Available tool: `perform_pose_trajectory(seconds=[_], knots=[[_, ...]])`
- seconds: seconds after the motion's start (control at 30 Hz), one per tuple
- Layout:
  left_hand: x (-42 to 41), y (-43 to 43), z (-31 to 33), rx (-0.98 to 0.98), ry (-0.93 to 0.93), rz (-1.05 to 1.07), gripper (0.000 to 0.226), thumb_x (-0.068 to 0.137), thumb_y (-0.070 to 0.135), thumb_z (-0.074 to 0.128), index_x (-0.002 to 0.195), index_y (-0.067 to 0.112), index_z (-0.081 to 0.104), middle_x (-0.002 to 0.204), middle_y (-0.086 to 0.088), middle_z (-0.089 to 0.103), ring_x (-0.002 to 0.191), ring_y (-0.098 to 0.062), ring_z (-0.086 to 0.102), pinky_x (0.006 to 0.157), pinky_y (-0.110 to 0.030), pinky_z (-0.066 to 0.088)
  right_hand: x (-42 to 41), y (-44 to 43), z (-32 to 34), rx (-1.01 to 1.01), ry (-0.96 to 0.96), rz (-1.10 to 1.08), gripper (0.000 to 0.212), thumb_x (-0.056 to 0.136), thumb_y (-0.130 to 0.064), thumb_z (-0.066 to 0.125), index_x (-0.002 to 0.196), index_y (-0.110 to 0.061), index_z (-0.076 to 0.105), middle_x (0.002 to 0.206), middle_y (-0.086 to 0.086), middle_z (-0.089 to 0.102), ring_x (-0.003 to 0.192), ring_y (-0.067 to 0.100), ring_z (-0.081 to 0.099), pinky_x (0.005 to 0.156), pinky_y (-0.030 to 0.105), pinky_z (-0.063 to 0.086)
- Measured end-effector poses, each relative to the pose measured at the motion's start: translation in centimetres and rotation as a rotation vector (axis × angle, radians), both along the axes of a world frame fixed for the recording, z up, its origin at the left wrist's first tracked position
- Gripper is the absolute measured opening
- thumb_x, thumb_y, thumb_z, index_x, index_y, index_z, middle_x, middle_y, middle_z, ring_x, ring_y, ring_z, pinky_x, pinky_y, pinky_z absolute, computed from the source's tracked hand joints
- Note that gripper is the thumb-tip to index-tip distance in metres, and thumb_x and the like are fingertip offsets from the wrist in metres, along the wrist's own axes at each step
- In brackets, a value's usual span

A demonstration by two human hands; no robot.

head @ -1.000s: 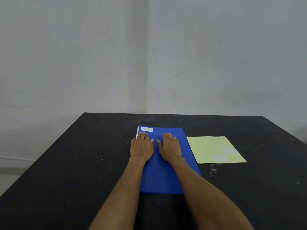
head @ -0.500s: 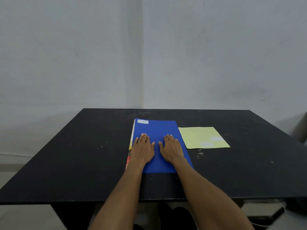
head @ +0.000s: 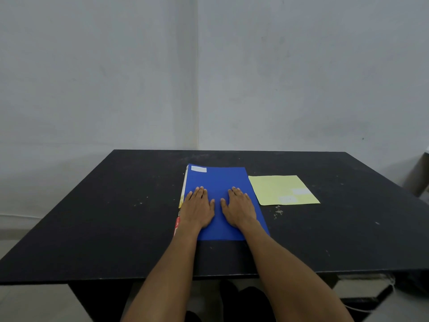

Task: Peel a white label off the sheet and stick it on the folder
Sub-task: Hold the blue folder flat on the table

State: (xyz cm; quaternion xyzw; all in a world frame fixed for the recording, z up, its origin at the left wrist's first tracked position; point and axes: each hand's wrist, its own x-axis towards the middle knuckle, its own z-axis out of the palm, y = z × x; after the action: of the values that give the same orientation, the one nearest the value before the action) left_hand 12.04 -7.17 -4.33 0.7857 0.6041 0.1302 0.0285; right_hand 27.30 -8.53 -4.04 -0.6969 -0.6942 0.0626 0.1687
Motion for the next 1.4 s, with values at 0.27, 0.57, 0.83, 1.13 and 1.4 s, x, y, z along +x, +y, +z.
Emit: perform_pose_trajectory(seconds=[0.27, 0.57, 0.83, 1.13, 1.4], knots=[[-0.4, 0.0, 0.1, 0.011, -0.011, -0.006, 0.063, 0.103, 0.043, 0.026, 0.153, 0.004, 0.023, 0.162, -0.010, 0.025, 0.151, -0.022, 0.019, 0.124, -0.039, 0.014, -0.3, -0.1, 0.2, -0.002, 0.003, -0.011, 0.064, 0.100, -0.045, 0.032, 0.150, -0.007, 0.025, 0.159, 0.010, 0.026, 0.148, 0.023, 0.021, 0.122, 0.040, 0.014], [-4.3, 0.2, 0.1, 0.024, -0.004, 0.008, 0.063, 0.103, 0.043, 0.027, 0.153, 0.005, 0.024, 0.161, -0.010, 0.027, 0.151, -0.021, 0.020, 0.124, -0.038, 0.015, -4.1, 0.1, 0.3, -0.004, 0.001, 0.007, 0.064, 0.100, -0.045, 0.031, 0.150, -0.006, 0.025, 0.159, 0.011, 0.026, 0.148, 0.024, 0.020, 0.123, 0.040, 0.013], [-11.4, 0.0, 0.4, 0.021, 0.003, 0.038, 0.063, 0.102, 0.045, 0.030, 0.153, 0.008, 0.026, 0.162, -0.008, 0.027, 0.150, -0.020, 0.020, 0.123, -0.037, 0.015, -11.4, -0.1, 0.8, -0.012, -0.026, 0.031, 0.064, 0.100, -0.045, 0.030, 0.150, -0.004, 0.025, 0.159, 0.012, 0.026, 0.148, 0.025, 0.021, 0.122, 0.042, 0.016], [-18.4, 0.1, 0.5, 0.017, 0.003, 0.046, 0.063, 0.103, 0.045, 0.032, 0.153, 0.008, 0.028, 0.162, -0.007, 0.027, 0.150, -0.019, 0.021, 0.123, -0.037, 0.015, -18.3, -0.1, 1.1, -0.033, -0.007, 0.042, 0.065, 0.101, -0.043, 0.030, 0.150, -0.002, 0.023, 0.160, 0.015, 0.022, 0.149, 0.028, 0.016, 0.123, 0.043, 0.014], [-23.0, 1.7, 0.6, 0.015, -0.009, 0.048, 0.062, 0.103, 0.045, 0.033, 0.153, 0.008, 0.029, 0.161, -0.007, 0.029, 0.150, -0.020, 0.023, 0.122, -0.036, 0.016, -22.7, 1.4, 1.4, -0.042, 0.016, 0.056, 0.065, 0.100, -0.044, 0.031, 0.150, -0.003, 0.023, 0.160, 0.015, 0.021, 0.149, 0.028, 0.016, 0.123, 0.043, 0.014]])
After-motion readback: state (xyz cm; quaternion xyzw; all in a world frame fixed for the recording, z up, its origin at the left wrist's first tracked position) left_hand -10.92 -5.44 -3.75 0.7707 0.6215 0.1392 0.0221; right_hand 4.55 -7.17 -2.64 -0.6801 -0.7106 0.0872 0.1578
